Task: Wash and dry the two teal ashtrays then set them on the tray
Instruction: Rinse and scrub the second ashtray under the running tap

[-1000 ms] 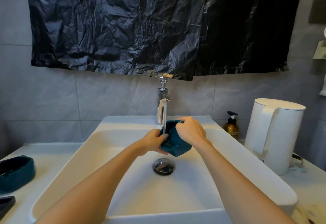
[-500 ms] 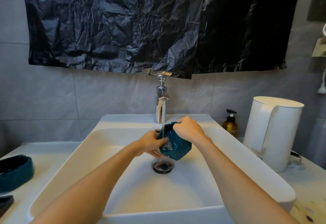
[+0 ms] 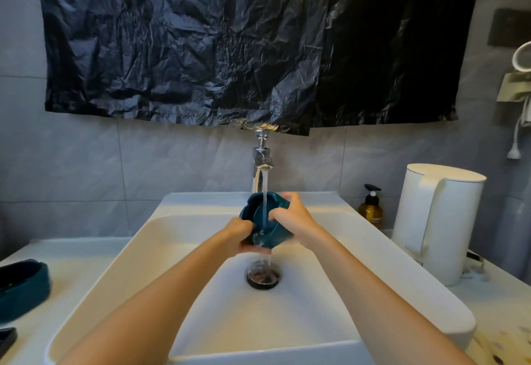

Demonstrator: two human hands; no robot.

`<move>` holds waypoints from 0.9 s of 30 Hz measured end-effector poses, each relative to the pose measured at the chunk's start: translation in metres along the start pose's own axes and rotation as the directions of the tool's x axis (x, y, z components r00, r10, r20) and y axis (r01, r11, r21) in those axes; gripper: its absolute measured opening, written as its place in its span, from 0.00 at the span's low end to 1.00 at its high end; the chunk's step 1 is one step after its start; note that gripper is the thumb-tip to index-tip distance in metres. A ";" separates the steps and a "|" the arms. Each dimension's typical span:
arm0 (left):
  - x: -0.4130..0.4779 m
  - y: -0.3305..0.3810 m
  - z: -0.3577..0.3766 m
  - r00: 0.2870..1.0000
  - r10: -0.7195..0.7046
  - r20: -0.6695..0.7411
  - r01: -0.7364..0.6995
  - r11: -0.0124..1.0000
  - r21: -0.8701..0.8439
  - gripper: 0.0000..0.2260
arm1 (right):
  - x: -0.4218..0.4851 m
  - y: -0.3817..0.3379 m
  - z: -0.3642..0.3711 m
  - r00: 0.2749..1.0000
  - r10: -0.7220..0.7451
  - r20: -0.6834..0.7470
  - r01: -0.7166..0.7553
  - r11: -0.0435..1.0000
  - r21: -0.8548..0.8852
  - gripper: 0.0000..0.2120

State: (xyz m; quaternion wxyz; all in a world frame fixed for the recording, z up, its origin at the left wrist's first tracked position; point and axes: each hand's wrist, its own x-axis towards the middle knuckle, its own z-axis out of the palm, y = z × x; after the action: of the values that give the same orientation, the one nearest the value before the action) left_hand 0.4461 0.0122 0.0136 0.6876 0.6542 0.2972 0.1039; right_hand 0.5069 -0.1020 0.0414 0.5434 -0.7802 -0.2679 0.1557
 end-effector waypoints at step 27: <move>-0.003 -0.006 0.002 0.951 0.193 0.241 -0.270 0.897 0.349 0.11 | -0.006 -0.003 -0.019 0.987 -0.121 -0.105 0.049 0.850 -0.524 0.13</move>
State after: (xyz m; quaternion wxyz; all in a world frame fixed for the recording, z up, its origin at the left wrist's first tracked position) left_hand 0.4431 0.0085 0.0085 0.5575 0.8123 0.1606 0.0598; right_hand 0.5113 -0.1195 0.0510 0.3356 -0.8939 -0.2973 0.0007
